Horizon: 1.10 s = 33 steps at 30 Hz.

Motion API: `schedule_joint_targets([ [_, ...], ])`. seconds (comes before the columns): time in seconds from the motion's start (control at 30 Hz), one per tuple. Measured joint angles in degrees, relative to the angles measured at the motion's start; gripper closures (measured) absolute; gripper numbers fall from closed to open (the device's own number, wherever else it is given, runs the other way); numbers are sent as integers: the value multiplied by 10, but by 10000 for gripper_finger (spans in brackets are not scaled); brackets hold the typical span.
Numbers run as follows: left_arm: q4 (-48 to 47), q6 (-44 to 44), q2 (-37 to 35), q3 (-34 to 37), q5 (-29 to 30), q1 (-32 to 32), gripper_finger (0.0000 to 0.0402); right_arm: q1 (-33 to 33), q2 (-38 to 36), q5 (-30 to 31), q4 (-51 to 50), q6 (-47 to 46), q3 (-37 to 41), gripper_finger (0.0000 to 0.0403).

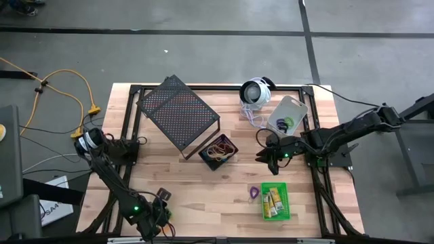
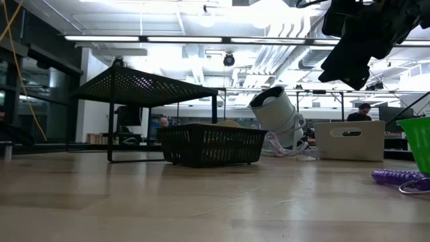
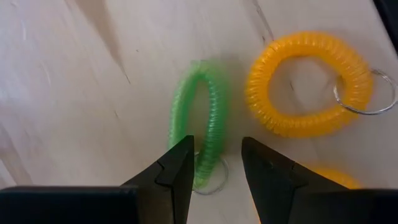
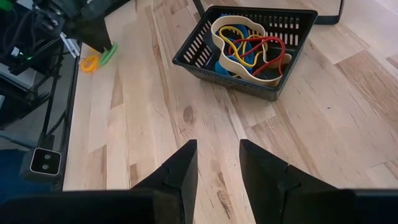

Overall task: Pick & Place Office Desk Supplies
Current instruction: Put the green spring keychain into the white bin

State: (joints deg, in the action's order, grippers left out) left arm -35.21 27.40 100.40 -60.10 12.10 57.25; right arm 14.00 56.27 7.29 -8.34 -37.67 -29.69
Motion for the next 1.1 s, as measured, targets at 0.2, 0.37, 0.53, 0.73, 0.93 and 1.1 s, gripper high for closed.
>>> schedule_joint_targets([
  [0.2, 3, -1, 5, -1, -2, 0, 270, 0, 0, 0, 0, 0, 0, 295],
  [0.37, 3, -1, 6, -1, -3, 0, 271, 0, 0, 0, 0, 0, 0, 295],
  [0.53, 4, 0, 6, -1, -3, -2, 294, 0, 0, 0, 0, 0, 0, 295],
  [0.73, 7, 0, 7, -1, -7, -2, 352, 0, 0, 0, 0, 0, 0, 295],
  [0.93, 6, 4, 7, 0, -6, -2, 378, 0, 0, 0, 0, 0, 0, 295],
  [1.1, 7, 7, 7, -1, 5, -2, 378, 0, 0, 0, 0, 0, 0, 295],
])
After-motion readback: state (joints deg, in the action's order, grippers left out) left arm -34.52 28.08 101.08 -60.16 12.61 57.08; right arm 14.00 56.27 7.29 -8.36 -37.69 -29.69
